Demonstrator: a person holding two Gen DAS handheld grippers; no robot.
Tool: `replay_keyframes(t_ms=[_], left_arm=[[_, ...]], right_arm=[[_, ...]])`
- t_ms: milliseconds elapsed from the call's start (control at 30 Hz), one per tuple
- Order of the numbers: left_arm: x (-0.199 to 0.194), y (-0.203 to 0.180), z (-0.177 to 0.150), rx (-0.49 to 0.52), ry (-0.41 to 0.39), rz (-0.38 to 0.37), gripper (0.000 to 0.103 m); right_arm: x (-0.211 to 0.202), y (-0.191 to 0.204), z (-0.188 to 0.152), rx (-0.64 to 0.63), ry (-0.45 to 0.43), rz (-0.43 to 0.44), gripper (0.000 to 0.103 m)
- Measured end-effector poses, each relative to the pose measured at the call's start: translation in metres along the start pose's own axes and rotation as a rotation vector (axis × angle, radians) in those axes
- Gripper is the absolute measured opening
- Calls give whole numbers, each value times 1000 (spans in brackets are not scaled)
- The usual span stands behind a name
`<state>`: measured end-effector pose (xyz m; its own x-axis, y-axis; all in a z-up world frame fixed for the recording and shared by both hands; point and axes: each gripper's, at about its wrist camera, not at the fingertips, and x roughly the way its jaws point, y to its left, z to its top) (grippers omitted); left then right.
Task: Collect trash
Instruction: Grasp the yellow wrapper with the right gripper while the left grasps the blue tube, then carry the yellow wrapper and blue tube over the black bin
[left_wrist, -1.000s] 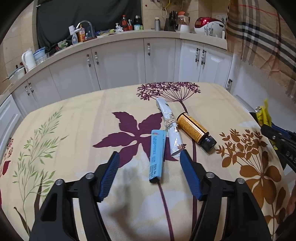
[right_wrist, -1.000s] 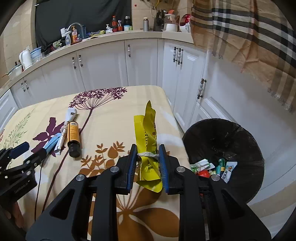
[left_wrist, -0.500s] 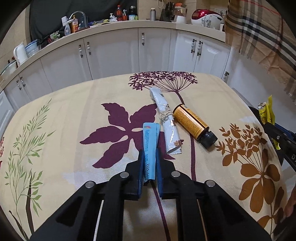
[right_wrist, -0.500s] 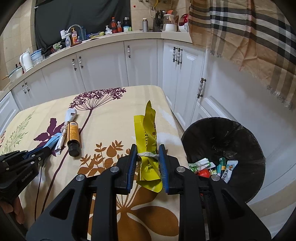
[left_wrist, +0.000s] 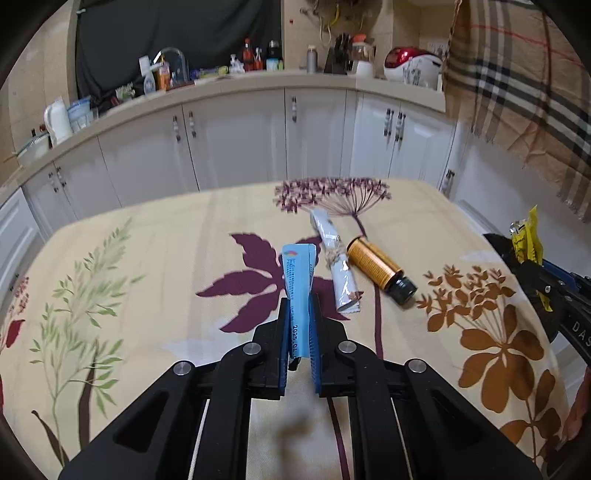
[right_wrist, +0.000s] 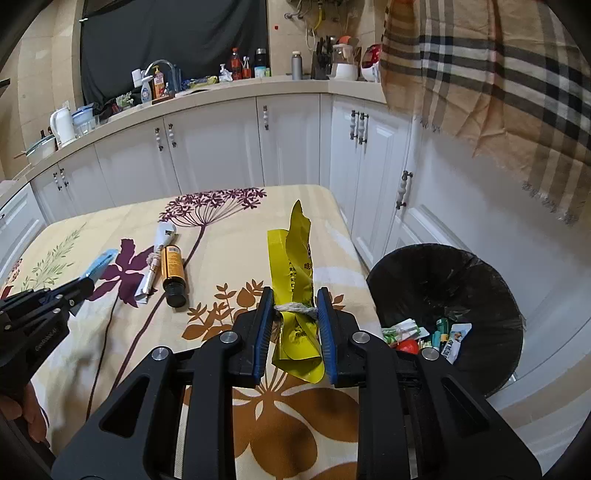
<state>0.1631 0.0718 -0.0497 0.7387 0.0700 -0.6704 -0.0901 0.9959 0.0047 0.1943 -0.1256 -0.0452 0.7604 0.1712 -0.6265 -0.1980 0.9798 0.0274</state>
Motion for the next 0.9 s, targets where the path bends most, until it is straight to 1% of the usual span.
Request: replay_keyframes(t_ms=[67, 433, 700, 900], left_arm=[[-10, -1, 1, 0, -27, -2, 10], [-40, -17, 8, 9, -109, -55, 10], [-56, -46, 14, 41, -160, -122, 10], [-61, -72, 18, 76, -185, -180, 10]], right_arm=[[-7, 0, 0, 1, -13, -4, 23], [-33, -18, 0, 31, -68, -40, 23], [-51, -42, -1, 62, -104, -88, 23], [-63, -67, -4, 97, -130, -145, 23]])
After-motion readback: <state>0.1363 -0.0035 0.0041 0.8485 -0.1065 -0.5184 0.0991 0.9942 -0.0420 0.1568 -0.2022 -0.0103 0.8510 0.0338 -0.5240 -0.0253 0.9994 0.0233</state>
